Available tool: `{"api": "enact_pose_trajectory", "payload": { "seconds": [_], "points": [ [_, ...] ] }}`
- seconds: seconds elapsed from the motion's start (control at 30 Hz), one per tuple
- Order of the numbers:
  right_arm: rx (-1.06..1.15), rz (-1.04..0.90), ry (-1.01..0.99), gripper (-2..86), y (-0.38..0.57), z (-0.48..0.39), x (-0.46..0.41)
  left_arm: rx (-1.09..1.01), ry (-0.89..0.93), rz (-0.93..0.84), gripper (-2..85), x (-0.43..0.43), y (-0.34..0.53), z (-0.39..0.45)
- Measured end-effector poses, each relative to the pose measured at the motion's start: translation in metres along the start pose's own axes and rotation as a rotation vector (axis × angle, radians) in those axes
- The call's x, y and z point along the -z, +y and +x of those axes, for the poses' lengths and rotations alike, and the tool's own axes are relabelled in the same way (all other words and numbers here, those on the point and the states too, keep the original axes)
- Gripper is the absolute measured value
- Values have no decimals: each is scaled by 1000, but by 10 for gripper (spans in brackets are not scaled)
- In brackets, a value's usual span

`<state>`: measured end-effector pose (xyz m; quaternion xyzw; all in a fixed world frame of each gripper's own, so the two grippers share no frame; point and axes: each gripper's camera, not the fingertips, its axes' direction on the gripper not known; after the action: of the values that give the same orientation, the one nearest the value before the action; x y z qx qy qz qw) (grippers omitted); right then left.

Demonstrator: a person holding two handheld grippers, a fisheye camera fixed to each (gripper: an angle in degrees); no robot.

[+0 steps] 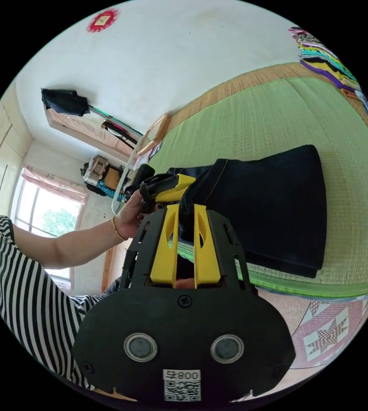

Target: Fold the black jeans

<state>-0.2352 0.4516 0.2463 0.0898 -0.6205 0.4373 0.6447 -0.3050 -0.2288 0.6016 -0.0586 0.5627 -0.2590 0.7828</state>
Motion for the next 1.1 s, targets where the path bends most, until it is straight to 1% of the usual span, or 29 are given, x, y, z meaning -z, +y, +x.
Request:
{"api": "enact_pose_trajectory", "payload": {
  "seconds": [0.13, 0.23, 0.3, 0.37, 0.53, 0.67, 0.83, 0.93, 1.0, 1.1],
  "points": [
    [-2, -72, 6, 66, -1, -9, -62, 72, -39, 34, 101, 29, 19, -14],
    [0, -138, 6, 59, -3, -19, -105, 100, -99, -1, 98, 36, 26, -17],
    [19, -210, -34, 46, -3, -28, -135, 79, -149, -14, 93, 40, 30, -14],
    [27, -204, -18, 40, -1, -37, -146, 66, -193, -21, 84, 47, 37, -10],
    [32, -174, -14, 33, -1, -58, -156, 48, -229, 3, 77, 62, 53, -3],
    [85, -150, 101, 45, -4, -83, -155, 9, -283, 40, 70, 72, 67, 10],
    [184, -208, 273, 76, -6, -119, -193, -84, -410, 62, 45, 76, 85, 33],
    [238, -291, 374, 83, 1, -137, -235, -120, -456, 19, 28, 67, 90, 41],
    [274, -289, 463, 84, 8, -151, -254, -129, -498, -16, 20, 59, 91, 41],
    [266, -297, 474, 70, 11, -155, -259, -138, -577, -70, 8, 43, 93, 41]
  ]
}}
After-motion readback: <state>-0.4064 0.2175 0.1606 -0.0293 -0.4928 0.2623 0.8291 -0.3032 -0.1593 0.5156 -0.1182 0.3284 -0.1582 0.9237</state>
